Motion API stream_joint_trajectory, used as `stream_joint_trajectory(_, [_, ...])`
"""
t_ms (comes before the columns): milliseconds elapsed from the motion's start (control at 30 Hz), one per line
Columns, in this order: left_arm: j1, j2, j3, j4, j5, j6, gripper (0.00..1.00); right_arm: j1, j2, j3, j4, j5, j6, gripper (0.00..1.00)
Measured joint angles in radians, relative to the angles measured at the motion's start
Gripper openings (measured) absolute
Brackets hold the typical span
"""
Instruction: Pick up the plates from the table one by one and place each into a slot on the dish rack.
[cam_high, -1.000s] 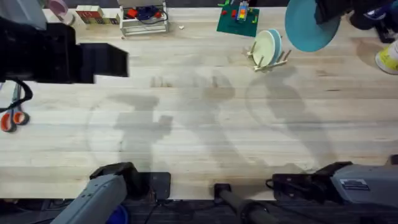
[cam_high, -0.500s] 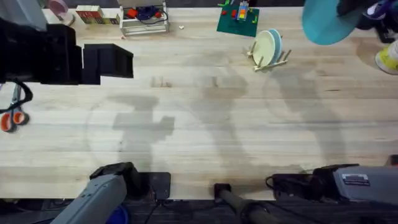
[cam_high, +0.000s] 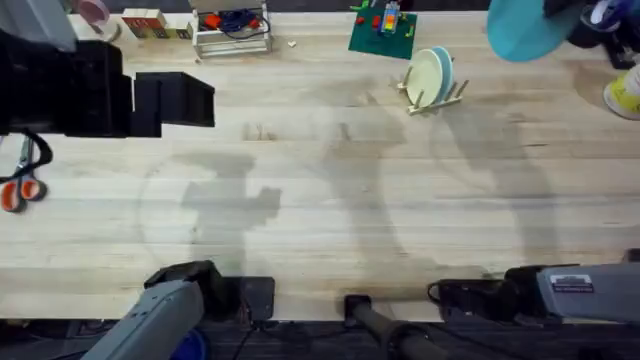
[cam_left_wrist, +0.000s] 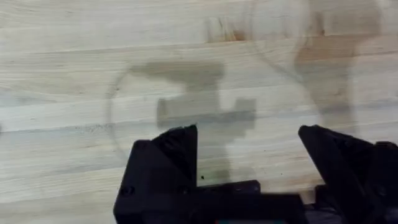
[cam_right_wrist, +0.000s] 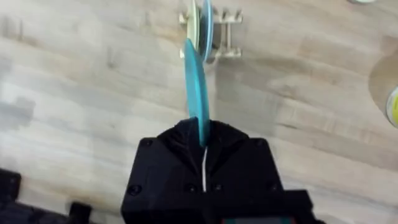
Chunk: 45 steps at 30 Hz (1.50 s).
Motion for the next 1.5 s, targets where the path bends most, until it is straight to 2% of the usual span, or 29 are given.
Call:
stream_joint_trajectory(167, [0.000, 0.000, 0.000, 0.000, 0.000, 0.000, 0.995, -0.003, 0.021, 0.000, 0.067, -0.002, 0.038, 0.029])
stream_joint_trajectory(467, [0.000, 0.000, 0.000, 0.000, 0.000, 0.000, 0.995, -0.013, 0.049, 0.000, 0.085, -0.005, 0.071, 0.029])
stream_joint_trajectory(900, [0.000, 0.000, 0.000, -0.014, 0.000, 0.000, 0.995, -0.017, 0.168, 0.000, 0.113, -0.005, 0.052, 0.029])
stream_joint_trajectory(1500, [0.000, 0.000, 0.000, -0.022, 0.000, 0.000, 0.995, -0.040, 0.221, 0.000, 0.158, -0.005, 0.010, 0.030])
